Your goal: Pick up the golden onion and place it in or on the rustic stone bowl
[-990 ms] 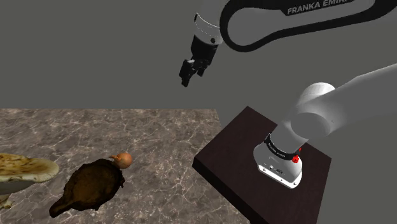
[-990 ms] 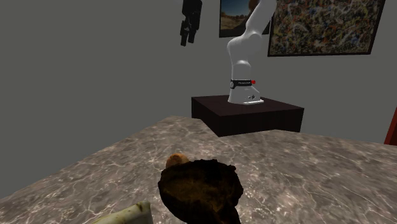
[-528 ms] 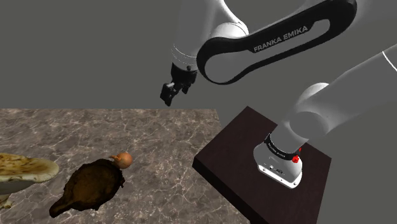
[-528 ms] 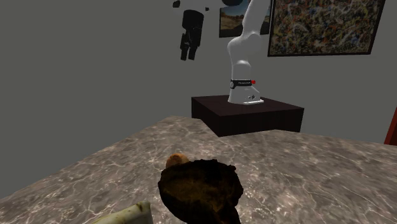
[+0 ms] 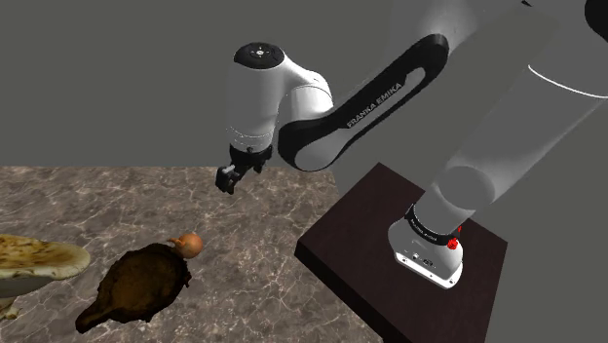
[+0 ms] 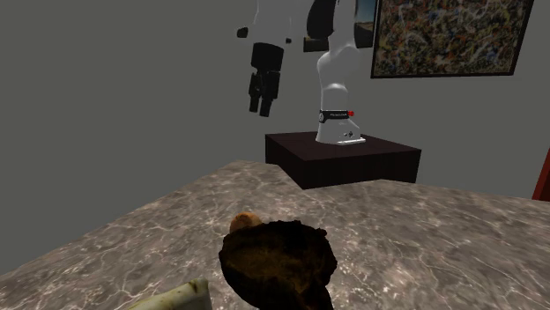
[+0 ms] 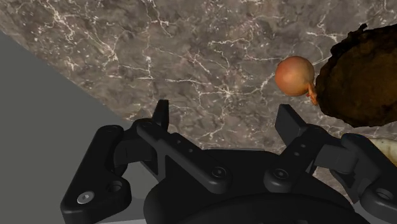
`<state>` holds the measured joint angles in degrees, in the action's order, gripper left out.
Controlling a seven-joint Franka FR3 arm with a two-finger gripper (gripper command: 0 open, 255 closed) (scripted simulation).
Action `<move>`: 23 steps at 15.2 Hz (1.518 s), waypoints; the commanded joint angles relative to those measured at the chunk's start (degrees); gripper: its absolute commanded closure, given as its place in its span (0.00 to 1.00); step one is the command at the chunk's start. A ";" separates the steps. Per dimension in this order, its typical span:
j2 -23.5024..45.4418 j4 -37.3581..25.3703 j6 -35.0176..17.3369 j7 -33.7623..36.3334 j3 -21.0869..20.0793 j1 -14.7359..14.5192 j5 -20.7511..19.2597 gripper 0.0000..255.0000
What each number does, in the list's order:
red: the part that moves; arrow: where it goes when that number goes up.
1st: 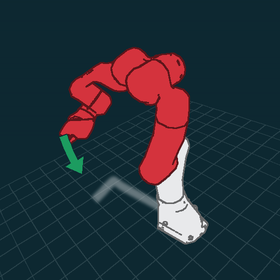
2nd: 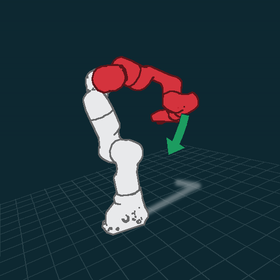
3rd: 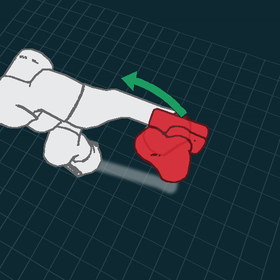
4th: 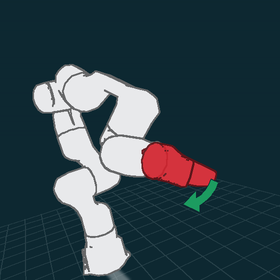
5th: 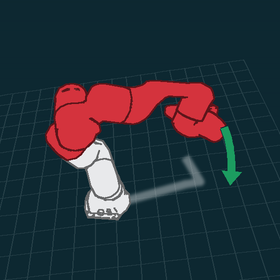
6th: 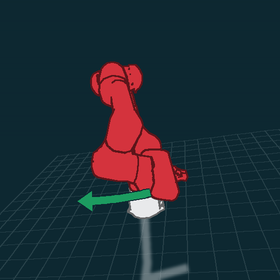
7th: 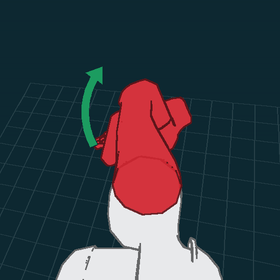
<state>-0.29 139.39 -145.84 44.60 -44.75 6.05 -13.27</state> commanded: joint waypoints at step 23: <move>49.64 -36.12 3.38 36.43 19.32 -27.56 -40.57 0.00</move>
<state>48.41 103.62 -141.98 80.80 -25.78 -21.17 -53.39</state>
